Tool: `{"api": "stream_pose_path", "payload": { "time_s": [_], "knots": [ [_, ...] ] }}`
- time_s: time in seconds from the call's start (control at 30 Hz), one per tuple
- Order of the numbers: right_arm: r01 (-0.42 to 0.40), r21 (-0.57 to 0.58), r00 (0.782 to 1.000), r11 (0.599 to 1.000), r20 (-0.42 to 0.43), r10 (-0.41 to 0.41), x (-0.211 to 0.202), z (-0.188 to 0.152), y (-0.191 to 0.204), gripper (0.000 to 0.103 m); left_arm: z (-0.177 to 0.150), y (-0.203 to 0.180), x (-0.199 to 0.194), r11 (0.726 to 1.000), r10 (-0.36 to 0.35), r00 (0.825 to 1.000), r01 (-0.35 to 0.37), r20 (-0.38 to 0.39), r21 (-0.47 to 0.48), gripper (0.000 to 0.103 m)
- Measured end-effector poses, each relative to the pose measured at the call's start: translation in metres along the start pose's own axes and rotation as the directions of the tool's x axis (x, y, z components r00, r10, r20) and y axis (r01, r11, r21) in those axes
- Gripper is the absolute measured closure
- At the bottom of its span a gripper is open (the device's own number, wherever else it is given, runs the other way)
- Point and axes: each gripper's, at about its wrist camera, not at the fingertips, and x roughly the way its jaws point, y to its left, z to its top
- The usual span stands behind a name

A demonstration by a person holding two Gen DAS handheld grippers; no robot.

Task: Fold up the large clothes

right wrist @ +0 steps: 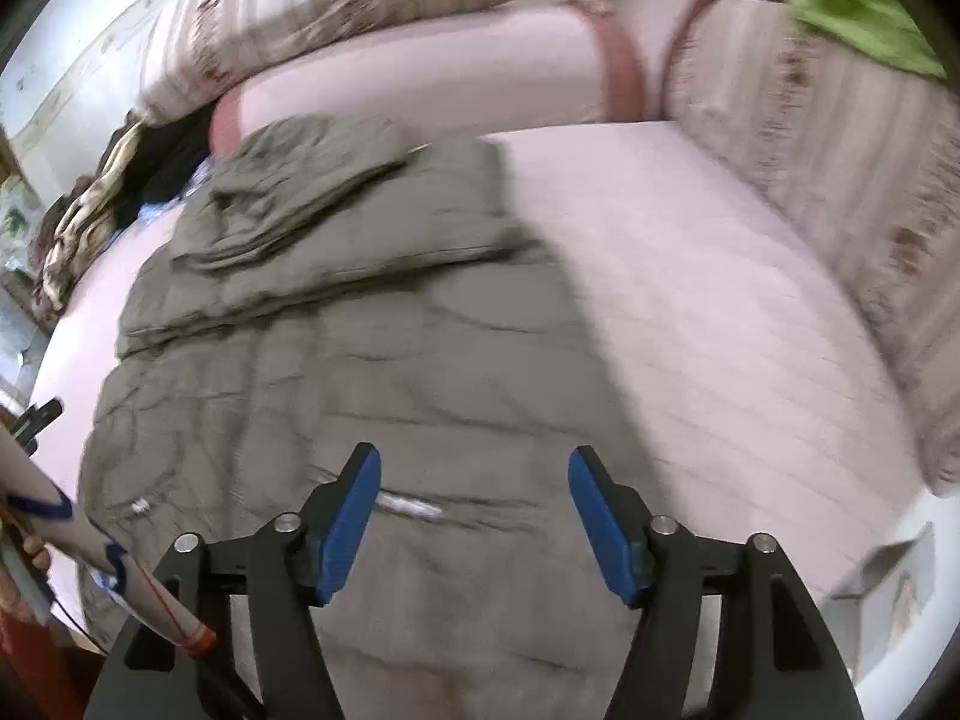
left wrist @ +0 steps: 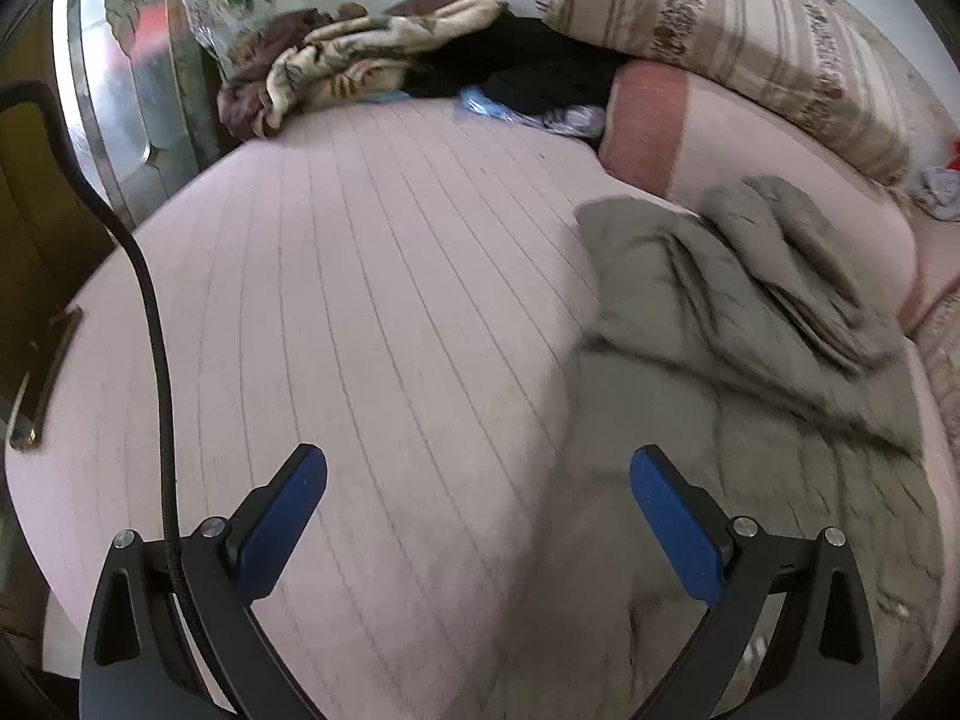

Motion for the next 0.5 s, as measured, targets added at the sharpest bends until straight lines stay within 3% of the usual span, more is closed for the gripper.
{"api": "stream_pose_path", "payload": {
  "time_s": [0.1, 0.27, 0.4, 0.5],
  "knots": [
    [0.031, 0.057, 0.999, 0.998, 0.013, -0.032, -0.014, -0.013, -0.042, 0.022, -0.017, 0.002, -0.017, 0.998, -0.052, 0.999, 0.053, -0.006, 0.018, 0.001],
    [-0.011, 0.171, 0.999, 0.985, -0.039, 0.018, 0.005, -0.030, -0.087, 0.020, -0.049, 0.012, -0.036, 0.997, -0.035, 0.999, 0.037, -0.034, 0.062, 0.001],
    [-0.057, 0.218, 0.994, 0.974, -0.077, 0.076, 0.034, -0.034, -0.098, 0.020, -0.064, 0.033, -0.036, 0.999, -0.040, 0.995, 0.041, -0.097, 0.007, 0.001],
    [-0.093, 0.224, 0.989, 0.970, -0.090, 0.115, 0.051, -0.035, -0.096, 0.020, -0.071, 0.040, -0.032, 0.996, -0.087, 0.987, 0.085, -0.135, -0.020, 0.001]
  ]
}}
